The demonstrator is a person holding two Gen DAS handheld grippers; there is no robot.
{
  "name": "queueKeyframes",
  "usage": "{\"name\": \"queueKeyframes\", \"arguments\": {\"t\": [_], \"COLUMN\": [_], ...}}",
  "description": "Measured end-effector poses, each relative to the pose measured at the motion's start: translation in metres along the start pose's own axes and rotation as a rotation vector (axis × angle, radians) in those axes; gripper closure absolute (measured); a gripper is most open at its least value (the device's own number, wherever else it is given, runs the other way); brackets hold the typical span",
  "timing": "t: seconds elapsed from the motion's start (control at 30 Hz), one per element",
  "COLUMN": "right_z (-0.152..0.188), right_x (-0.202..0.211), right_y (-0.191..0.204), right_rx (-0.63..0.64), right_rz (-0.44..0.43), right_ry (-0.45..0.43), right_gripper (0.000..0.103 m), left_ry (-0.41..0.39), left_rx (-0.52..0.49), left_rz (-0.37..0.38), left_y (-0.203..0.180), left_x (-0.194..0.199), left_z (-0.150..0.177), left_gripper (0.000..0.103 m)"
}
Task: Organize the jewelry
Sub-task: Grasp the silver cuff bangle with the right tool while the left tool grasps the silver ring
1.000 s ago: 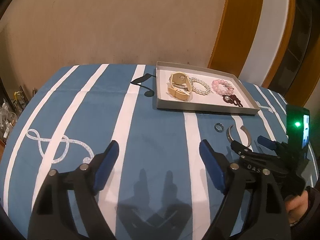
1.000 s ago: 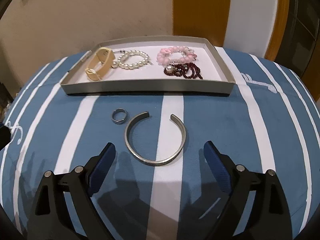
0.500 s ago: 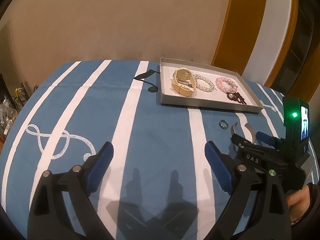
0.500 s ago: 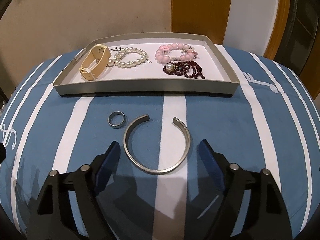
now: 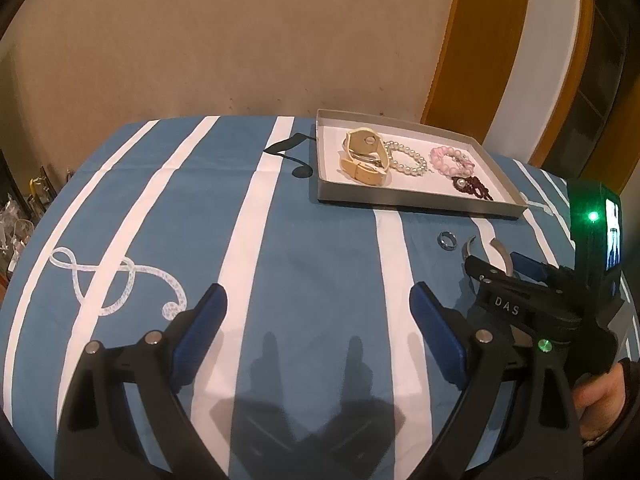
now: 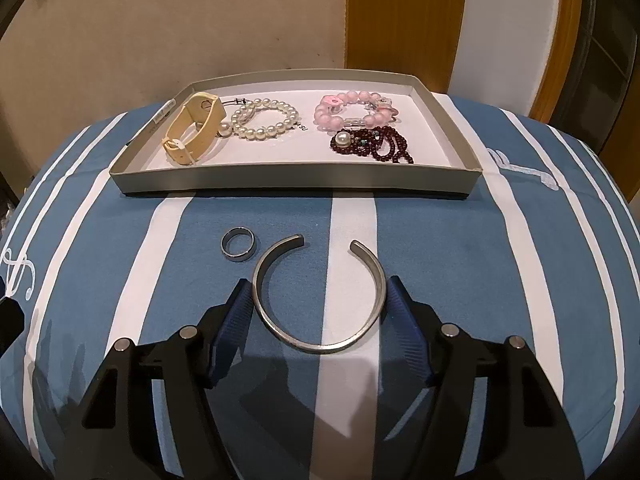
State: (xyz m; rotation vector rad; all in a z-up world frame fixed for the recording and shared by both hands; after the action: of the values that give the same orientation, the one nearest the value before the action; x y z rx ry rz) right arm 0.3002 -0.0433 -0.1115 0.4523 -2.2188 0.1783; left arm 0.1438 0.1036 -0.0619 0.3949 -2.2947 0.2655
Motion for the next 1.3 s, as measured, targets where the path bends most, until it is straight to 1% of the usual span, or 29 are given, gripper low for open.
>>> {"name": "queueKeyframes", "arguments": {"t": [0.1,0.23,0.57,0.63,0.77,0.93,1.0,1.17,1.3], "right_z": [0.000,0.001,0.005,0.006,0.011,0.018,0.022,0.031,0.036], "right_x": [0.001,0.002,0.004,0.005,0.008,0.012,0.015,0.019,0.022], "right_y": [0.001,0.001,-0.004,-0.006,-0.016,-0.029,-0.036,-0.053,-0.061], "right_rx": [0.003,0.005,0.010,0.011,0.011,0.019,0.022,0.011,0.014], "right_rz": [-0.003,-0.005,-0.009,-0.009,-0.008,0.000,0.001,-0.006,-0.013], "right_ry": [0.000,0.000,-0.001,-0.001,-0.002,-0.005,-0.006,-0.005,-0.005], "right_gripper": [0.034,0.034,0.034,0.034,0.035,0.035,0.035,0.035,0.035], "left_ry": [0.000,0.001,0.013,0.031,0.088,0.127,0.122,0.060,0.043], "left_rx": [-0.011,-0.019,-0.010,-0.016,-0.072,-0.056,-0.054,-0.096,-0.112], "left_rz": [-0.009,-0.015,-0.016,-0.015,0.013,0.061,0.069,0.064,0.081], "left_y": [0.000,-0.001,-0.004,-0.006,-0.017,-0.029,-0.034,-0.058,-0.080], "left_x": [0.000,-0.002,-0.010,-0.013,-0.022,-0.031,-0.034,-0.039,-0.050], "left_z": [0.002,0.004,0.008,0.010,0.015,0.019,0.019,0.012,0.006], "left_gripper": [0.008,0.008,0.002,0.002,0.002,0.002,0.002,0.002,0.002]}}
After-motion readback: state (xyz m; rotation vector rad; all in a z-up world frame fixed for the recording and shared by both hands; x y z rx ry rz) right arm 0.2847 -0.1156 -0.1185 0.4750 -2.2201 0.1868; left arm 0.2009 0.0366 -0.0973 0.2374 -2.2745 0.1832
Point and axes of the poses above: each gripper's, at about its wrist camera, not at the fingertips, and x roughly against the way its jaws point, y to its left, z to its underside, the point moved 6 cm from there along -x, roughly the way its jaws point
